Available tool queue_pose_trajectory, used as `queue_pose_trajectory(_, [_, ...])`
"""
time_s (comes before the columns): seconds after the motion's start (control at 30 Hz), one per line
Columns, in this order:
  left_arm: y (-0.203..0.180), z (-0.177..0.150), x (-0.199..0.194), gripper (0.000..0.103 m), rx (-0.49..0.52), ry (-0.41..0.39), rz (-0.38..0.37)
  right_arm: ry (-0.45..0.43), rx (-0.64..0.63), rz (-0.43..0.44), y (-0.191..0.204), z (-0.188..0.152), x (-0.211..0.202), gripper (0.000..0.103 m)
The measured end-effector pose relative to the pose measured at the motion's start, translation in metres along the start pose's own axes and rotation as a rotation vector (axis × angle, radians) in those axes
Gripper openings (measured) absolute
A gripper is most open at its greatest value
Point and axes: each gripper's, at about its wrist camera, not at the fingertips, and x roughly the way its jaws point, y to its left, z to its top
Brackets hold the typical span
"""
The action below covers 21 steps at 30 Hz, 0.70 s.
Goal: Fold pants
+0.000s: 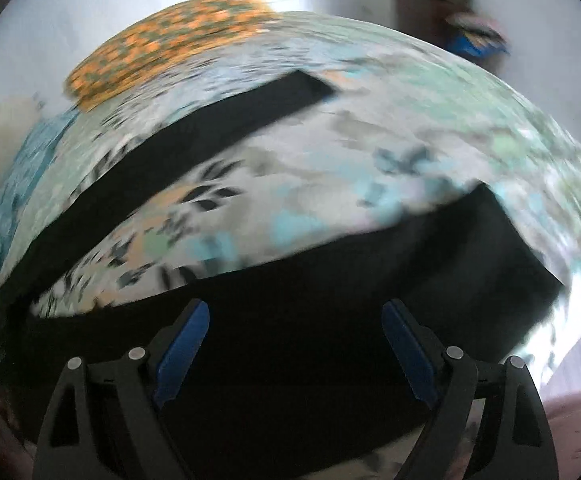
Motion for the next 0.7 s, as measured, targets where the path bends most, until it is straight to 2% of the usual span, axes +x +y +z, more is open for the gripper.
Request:
queue_pose_trajectory(0.2, [0.004, 0.000, -0.003, 0.103, 0.025, 0.005, -0.026, 0.064, -0.208, 0.083, 0.080, -0.034, 0.015, 0.088])
queue_pose_trajectory(0.37, [0.011, -0.010, -0.009, 0.102, 0.034, 0.000, -0.056, 0.088, -0.393, 0.125, 0.121, -0.066, 0.008, 0.088])
queue_pose_trajectory(0.47, [0.011, -0.013, -0.010, 0.102, 0.044, -0.004, -0.058, 0.092, -0.450, 0.116, 0.133, -0.080, 0.003, 0.088])
queue_pose_trajectory(0.7, [0.012, -0.016, -0.011, 0.102, 0.046, -0.011, -0.067, 0.106, -0.495, 0.123, 0.146, -0.095, -0.001, 0.088])
